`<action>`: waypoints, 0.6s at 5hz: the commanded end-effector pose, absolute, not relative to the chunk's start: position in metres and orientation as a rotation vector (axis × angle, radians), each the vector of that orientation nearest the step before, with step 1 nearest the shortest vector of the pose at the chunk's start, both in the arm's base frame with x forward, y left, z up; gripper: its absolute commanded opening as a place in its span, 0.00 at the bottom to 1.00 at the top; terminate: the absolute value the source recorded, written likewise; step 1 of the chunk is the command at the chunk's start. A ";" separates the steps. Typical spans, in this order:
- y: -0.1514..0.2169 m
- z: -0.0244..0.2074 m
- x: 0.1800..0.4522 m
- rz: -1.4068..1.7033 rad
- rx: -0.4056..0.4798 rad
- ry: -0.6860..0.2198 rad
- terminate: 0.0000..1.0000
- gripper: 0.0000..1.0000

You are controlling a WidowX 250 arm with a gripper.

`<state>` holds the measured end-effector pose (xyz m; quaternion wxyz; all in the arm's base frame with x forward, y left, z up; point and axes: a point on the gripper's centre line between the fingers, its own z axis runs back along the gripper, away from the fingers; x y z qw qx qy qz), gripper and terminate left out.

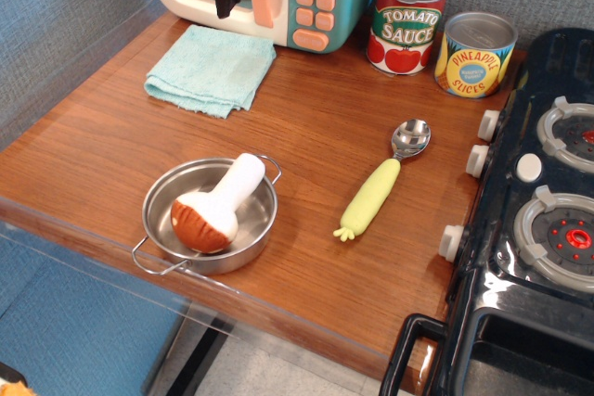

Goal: Put the spoon with the metal part on the napkin.

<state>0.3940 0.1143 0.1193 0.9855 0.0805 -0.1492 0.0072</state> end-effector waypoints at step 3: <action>0.046 0.115 0.364 -0.157 0.104 -0.309 0.00 1.00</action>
